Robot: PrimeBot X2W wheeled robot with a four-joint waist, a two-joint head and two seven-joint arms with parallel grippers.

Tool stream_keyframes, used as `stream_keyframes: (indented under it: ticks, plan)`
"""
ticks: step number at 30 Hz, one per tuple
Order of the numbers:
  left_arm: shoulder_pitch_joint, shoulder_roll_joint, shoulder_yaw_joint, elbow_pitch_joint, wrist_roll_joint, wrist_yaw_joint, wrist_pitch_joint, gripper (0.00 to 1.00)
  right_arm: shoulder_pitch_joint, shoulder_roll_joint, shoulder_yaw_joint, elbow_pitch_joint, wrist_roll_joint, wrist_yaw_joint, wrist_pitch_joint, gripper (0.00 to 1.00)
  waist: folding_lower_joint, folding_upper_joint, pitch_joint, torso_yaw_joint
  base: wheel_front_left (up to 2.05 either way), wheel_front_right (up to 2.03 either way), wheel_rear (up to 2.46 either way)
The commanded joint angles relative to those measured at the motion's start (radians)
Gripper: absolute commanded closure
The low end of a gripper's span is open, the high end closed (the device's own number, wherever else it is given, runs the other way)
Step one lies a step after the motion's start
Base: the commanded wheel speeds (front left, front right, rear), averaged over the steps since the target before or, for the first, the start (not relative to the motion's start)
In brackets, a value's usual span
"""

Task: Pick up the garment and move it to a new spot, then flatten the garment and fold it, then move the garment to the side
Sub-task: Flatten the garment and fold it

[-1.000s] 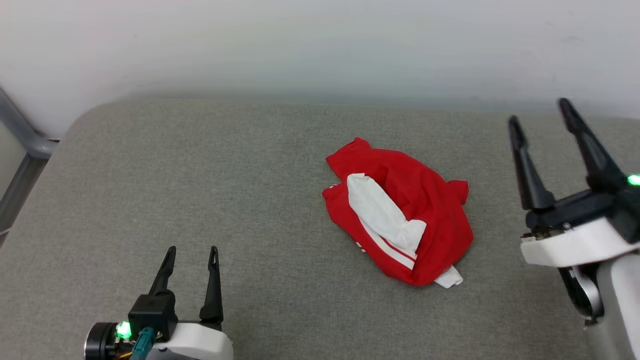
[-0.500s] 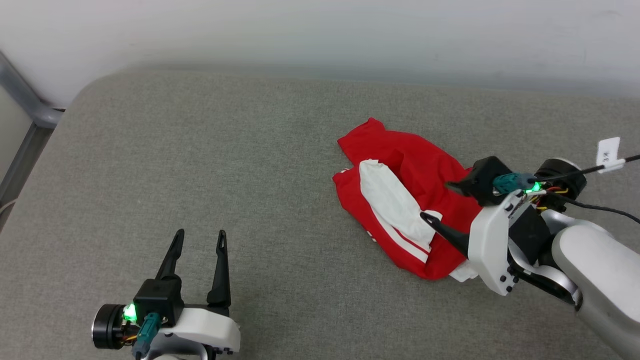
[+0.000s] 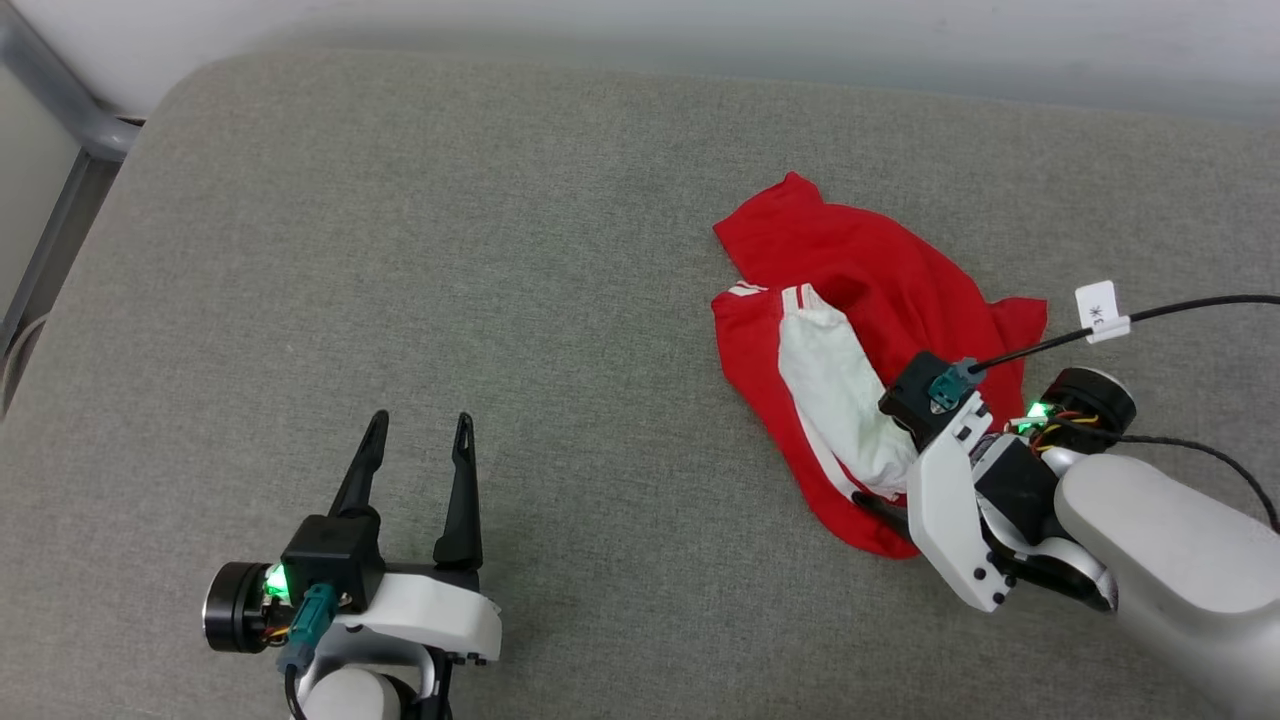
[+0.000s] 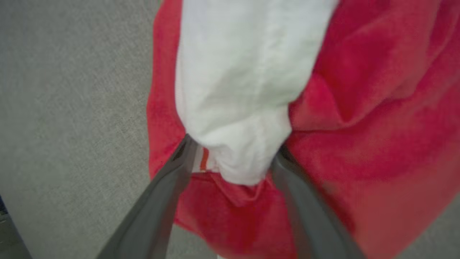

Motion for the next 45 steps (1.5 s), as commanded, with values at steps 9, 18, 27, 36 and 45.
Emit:
stream_keyframes:
  ticks: [9,18,27,36,45]
  plan:
    - [0.019,-0.001,0.012,0.008,-0.004,0.014,-0.003,0.0,-0.026,0.026,0.0,0.081,0.015,-0.001,-0.3,1.0,-0.0001,-0.0001,-0.044,-0.026,0.0,0.0,0.0]
    - [0.029,-0.001,0.004,0.007,-0.01,0.019,-0.003,0.0,-0.102,0.03,-0.087,0.057,-0.118,-0.001,-0.45,1.0,-0.0001,-0.0001,-0.082,-0.044,0.0,0.0,0.0]
    - [0.043,-0.001,-0.009,0.005,-0.025,0.031,-0.003,0.0,-0.042,0.146,0.011,0.017,-0.304,-0.001,-0.394,1.0,-0.0001,-0.0001,-0.093,-0.014,0.0,0.0,0.0]
    - [0.053,-0.001,-0.013,0.012,-0.035,0.042,-0.003,0.0,0.125,0.252,0.127,0.108,-0.3,0.0,-0.379,1.0,-0.0001,-0.0001,-0.097,0.009,0.0,0.0,0.0]
    - [0.076,-0.001,0.005,0.017,-0.013,0.037,-0.003,0.0,0.161,0.241,0.08,0.109,-0.214,-0.001,-0.506,0.0,-0.0001,-0.0001,-0.136,-0.023,0.0,0.0,0.0]
